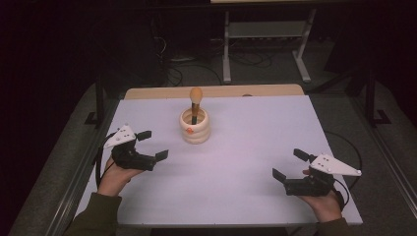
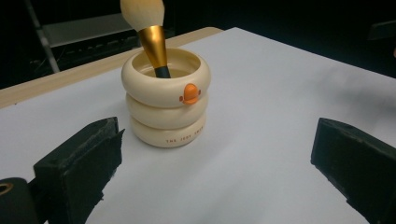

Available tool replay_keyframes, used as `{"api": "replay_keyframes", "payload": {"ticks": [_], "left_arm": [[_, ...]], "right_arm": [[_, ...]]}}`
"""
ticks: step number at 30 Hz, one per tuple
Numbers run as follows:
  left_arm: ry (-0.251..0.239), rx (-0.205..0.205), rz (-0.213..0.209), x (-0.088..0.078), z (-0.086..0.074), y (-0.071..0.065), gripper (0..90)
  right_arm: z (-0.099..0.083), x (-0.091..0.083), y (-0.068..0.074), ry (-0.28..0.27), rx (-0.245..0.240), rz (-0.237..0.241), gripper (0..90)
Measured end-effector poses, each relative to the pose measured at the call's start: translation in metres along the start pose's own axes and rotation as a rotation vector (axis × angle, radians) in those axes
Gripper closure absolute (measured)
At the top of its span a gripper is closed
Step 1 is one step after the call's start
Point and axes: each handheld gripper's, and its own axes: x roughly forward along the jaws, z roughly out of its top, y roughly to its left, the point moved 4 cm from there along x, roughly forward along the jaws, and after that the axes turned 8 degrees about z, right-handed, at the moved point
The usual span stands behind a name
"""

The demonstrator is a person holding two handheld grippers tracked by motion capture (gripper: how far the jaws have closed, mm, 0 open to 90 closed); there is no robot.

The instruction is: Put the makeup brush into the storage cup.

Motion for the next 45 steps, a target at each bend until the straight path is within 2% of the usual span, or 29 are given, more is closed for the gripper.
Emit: {"api": "replay_keyframes", "payload": {"ticks": [4,11,17,36,45], "left_arm": [[-0.014,0.009,-0.002,-0.008,-0.006,-0.002,1.8],[-0.042,-0.003,0.003,-0.022,-0.016,-0.002,1.8],[-0.043,-0.007,0.003,-0.031,-0.026,-0.003,1.8],[-0.092,-0.029,0.009,-0.05,-0.047,-0.008,1.8],[-0.091,-0.018,0.006,-0.053,-0.054,-0.011,1.8]], "right_arm": [[0.0,0.0,0.0,0.0,0.003,0.0,0.0],[0.0,0.001,0.001,0.003,0.001,0.0,0.0],[-0.001,0.001,0.0,0.006,0.006,0.0,0.0],[-0.003,0.002,0.0,0.017,0.008,0.002,0.0],[-0.004,0.002,-0.001,0.025,0.005,0.002,0.0]]}}
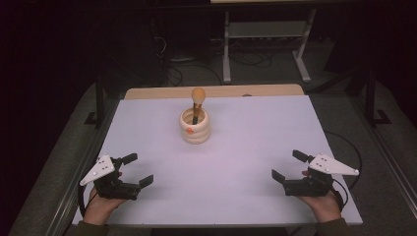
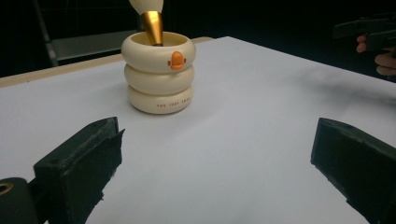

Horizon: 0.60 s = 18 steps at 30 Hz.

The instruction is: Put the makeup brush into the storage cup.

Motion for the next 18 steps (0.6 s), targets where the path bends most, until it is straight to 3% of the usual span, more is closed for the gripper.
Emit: {"api": "replay_keyframes", "payload": {"ticks": [18], "left_arm": [[0.009,-0.016,-0.015,0.0008,-0.0073,-0.0004,1.8]], "right_arm": [[-0.0042,0.0002,-0.0016,0.018,0.009,-0.002,0.0]]}}
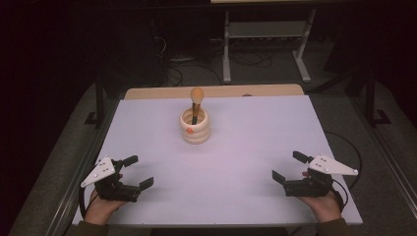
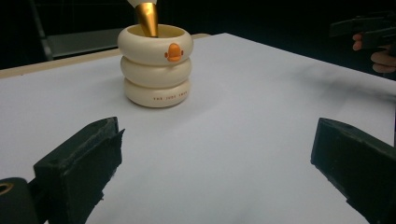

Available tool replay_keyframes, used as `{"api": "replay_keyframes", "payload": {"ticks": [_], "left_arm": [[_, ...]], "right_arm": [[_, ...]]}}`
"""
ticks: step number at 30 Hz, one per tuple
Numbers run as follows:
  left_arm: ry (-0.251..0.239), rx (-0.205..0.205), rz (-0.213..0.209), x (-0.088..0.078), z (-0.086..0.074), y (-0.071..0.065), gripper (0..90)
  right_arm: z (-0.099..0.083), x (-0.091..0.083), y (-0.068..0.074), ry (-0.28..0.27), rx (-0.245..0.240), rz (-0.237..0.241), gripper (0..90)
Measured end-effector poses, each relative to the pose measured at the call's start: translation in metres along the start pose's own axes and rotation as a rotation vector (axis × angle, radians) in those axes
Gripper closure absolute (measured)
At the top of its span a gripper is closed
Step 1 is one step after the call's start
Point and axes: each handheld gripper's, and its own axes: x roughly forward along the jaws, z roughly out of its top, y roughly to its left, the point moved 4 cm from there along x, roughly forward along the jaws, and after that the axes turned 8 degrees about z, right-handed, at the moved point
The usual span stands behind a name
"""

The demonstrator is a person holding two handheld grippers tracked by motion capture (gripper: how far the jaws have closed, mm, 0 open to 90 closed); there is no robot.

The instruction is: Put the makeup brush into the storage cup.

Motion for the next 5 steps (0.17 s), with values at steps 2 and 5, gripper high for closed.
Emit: {"api": "replay_keyframes", "payload": {"ticks": [2,5], "left_arm": [[0.003,0.002,-0.001,0.0008,-0.0006,0.0,1.8],[0.01,0.004,-0.005,0.002,-0.0012,-0.0004,1.8]], "right_arm": [[-0.0002,-0.0003,-0.0002,-0.002,0.0,0.0,0.0],[-0.0003,-0.0007,-0.0001,-0.002,0.0,-0.001,0.0]]}}
